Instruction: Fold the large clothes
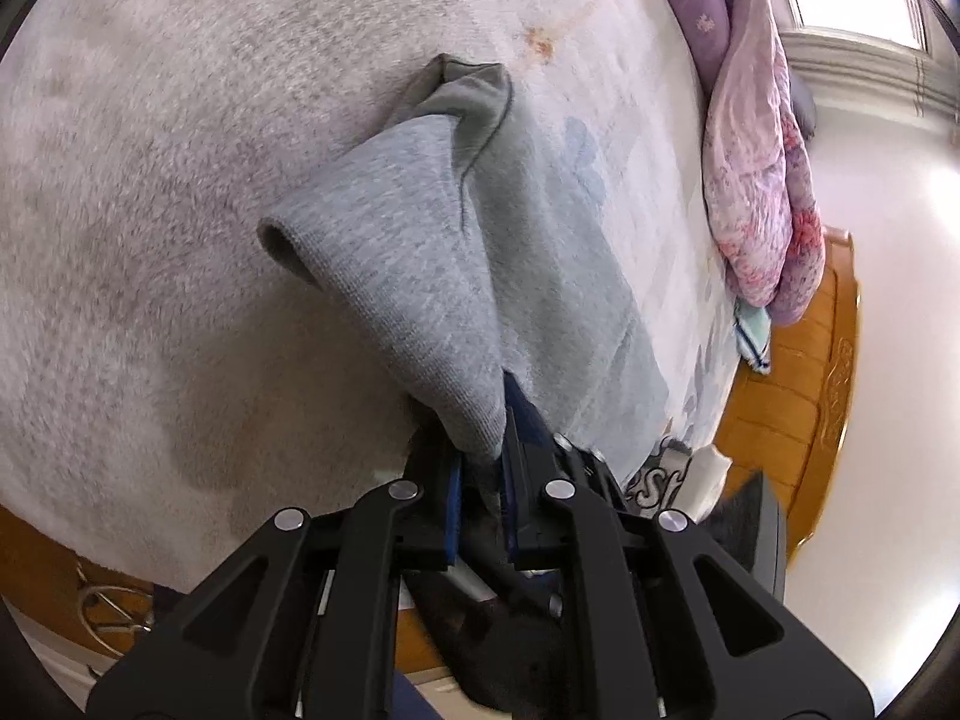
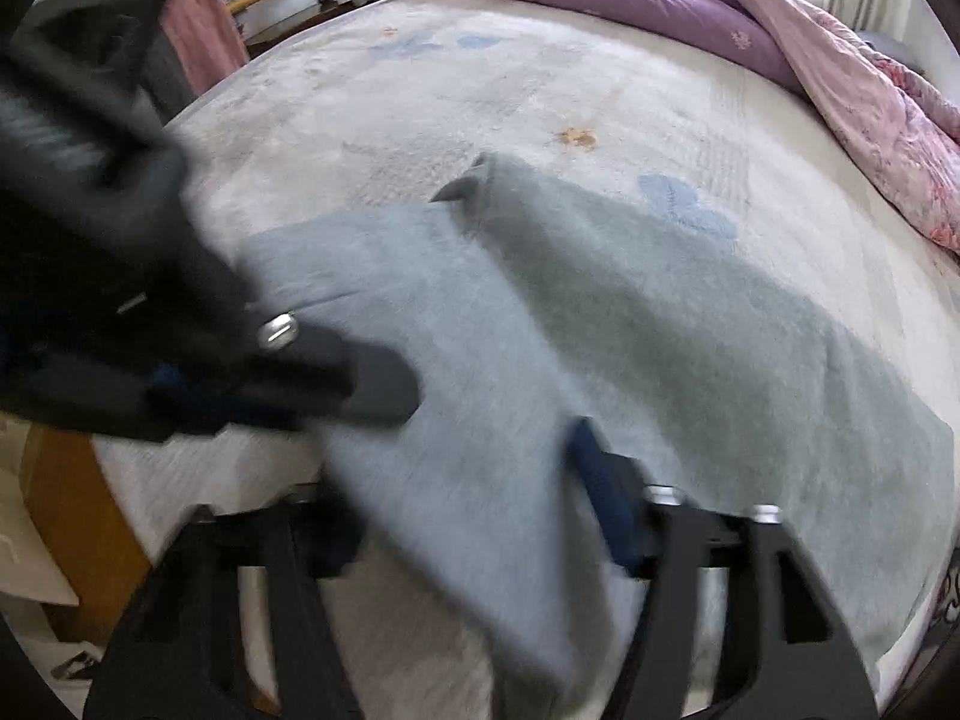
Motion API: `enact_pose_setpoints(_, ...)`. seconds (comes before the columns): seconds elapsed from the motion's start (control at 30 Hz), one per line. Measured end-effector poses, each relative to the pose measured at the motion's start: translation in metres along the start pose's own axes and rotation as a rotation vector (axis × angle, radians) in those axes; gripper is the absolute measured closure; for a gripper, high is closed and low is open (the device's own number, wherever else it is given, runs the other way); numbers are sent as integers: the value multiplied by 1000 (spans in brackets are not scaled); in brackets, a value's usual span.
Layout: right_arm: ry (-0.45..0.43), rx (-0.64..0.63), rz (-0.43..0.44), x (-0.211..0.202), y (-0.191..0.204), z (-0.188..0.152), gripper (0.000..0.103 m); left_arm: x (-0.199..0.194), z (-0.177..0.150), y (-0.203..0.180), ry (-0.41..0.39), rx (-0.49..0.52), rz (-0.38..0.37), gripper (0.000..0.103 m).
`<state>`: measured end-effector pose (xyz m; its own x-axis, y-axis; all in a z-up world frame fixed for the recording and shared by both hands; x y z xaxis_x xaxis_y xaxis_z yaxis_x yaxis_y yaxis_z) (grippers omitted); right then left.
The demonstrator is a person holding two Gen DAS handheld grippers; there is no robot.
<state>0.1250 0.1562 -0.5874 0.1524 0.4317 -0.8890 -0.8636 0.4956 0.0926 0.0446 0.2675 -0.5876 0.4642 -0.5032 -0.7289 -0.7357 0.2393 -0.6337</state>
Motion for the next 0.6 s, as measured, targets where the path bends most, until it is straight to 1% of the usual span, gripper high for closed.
enact_pose_setpoints(0.03,12,19,8,3,-3,5,87,-3,0,-7,-2,15,-20,93)
enact_pose_setpoints(0.07,15,51,23,3,-8,8,90,-7,-1,-15,-4,32,-40,92)
enact_pose_setpoints(0.1,11,106,51,-3,-16,9,91,-12,-2,-24,-1,49,-54,87)
enact_pose_setpoints(0.13,9,163,79,-7,-22,9,92,-15,-4,-31,4,63,-75,73)
enact_pose_setpoints(0.17,2,268,131,-14,-34,8,92,-25,-6,-44,-15,86,-108,61)
enact_pose_setpoints(0.2,-5,325,158,-22,-41,6,92,-33,-7,-52,-44,108,-125,58)
enact_pose_setpoints(0.23,-23,418,197,-30,-53,4,92,-43,-9,-63,-79,148,-143,55)
enact_pose_setpoints(0.27,-42,489,225,-39,-62,1,92,-52,-10,-73,-112,178,-148,53)
enact_pose_setpoints(0.33,-82,630,274,-61,-82,-6,92,-61,-9,-84,-169,199,-145,50)
enact_pose_setpoints(0.37,-97,686,291,-69,-91,-11,92,-65,-5,-86,-209,187,-119,50)
enact_pose_setpoints(0.43,-131,829,328,-85,-116,-23,92,-66,2,-86,-253,175,-93,49)
enact_pose_setpoints(0.47,-146,876,343,-92,-126,-27,92,-62,6,-85,-286,180,-8,49)
enact_pose_setpoints(0.53,-178,937,357,-109,-144,-37,92,-45,9,-86,-286,248,147,49)
enact_pose_setpoints(0.57,-193,954,363,-118,-152,-42,92,-36,9,-90,-295,282,205,49)
enact_pose_setpoints(0.6,-215,979,372,-128,-161,-48,92,-21,7,-96,-276,320,233,49)
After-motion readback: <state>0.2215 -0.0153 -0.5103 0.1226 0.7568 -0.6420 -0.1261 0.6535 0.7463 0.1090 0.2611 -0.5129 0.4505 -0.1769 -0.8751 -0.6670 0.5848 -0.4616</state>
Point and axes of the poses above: each gripper's, at about its wrist camera, not at the fingertips, and x roughly the way its jaws point, y to its left, z to its top, the point moved 6 cm from there along x, roughly the way its jaws point, and after that the axes turned 5 degrees about -x, right-handed, at the moved point
